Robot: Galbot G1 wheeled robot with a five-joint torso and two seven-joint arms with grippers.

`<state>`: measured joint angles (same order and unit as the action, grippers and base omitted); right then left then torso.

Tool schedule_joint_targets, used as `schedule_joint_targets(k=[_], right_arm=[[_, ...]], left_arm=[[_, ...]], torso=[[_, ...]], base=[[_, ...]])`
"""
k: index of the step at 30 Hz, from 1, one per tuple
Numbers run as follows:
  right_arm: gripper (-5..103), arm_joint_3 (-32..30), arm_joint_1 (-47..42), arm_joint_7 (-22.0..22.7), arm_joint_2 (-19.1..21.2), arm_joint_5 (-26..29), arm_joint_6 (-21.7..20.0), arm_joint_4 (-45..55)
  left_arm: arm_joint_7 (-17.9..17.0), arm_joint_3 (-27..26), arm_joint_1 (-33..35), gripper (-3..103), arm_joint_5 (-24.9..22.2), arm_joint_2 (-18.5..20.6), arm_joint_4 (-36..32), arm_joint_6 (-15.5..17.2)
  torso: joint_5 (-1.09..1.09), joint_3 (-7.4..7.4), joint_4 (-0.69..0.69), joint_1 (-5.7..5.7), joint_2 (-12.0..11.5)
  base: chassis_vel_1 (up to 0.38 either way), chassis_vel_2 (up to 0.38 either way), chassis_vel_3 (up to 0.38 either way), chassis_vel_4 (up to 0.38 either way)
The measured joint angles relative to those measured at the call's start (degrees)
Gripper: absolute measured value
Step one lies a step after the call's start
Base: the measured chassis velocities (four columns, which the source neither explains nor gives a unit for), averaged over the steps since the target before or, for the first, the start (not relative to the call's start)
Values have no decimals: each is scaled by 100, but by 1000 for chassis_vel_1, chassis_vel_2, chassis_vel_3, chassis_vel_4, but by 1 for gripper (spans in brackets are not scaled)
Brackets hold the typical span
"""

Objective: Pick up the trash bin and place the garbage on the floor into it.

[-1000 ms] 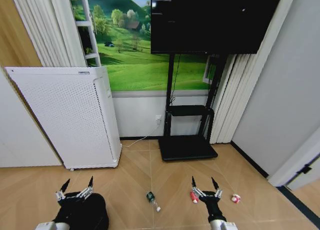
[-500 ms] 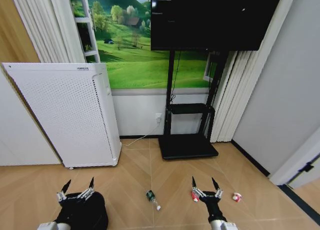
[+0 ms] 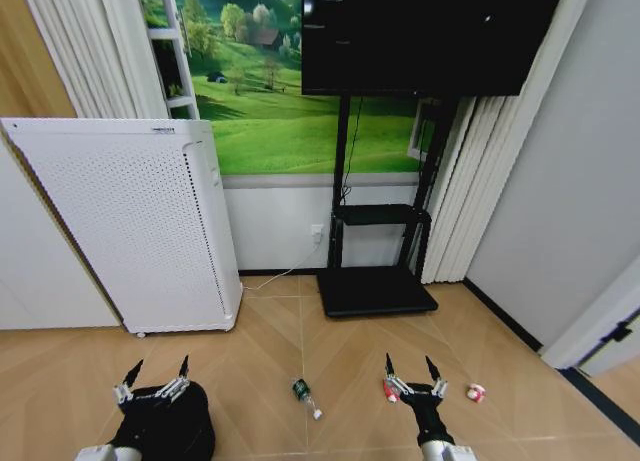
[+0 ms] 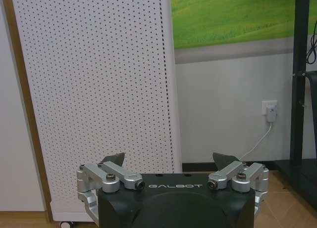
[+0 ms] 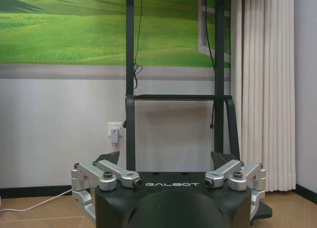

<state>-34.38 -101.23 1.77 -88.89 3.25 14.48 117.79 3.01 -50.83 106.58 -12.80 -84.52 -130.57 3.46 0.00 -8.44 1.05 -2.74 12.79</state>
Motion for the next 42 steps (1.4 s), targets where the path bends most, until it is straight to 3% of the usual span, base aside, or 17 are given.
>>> schedule_joint_targets(k=[36,38,39,40,42], right_arm=[[100,60,31,-16,-47,-55,-6,-79],[100,73,48,-18,-47,-60,-10,-102],[100,82,65,-19,-47,-60,-14,-118],[100,82,65,-19,-47,-60,-14,-118],[100,101,93,-20,-47,-59,-18,-155]], left_arm=[[-31,-95,50,100,-47,-20,-31,-57],[-211,-117,60,100,-31,-20,-61,-64],[-464,-149,62,100,-30,-20,-88,-126],[-464,-149,62,100,-30,-20,-88,-126],[-848,-327,108,100,-94,20,-153,-39]], torso=[[0,631,0,165,-796],[0,677,0,168,-845],[0,699,0,169,-868],[0,699,0,169,-868],[0,715,1,169,-884]], base=[[0,0,0,0],[0,0,0,0],[0,0,0,0],[0,0,0,0],[0,0,0,0]])
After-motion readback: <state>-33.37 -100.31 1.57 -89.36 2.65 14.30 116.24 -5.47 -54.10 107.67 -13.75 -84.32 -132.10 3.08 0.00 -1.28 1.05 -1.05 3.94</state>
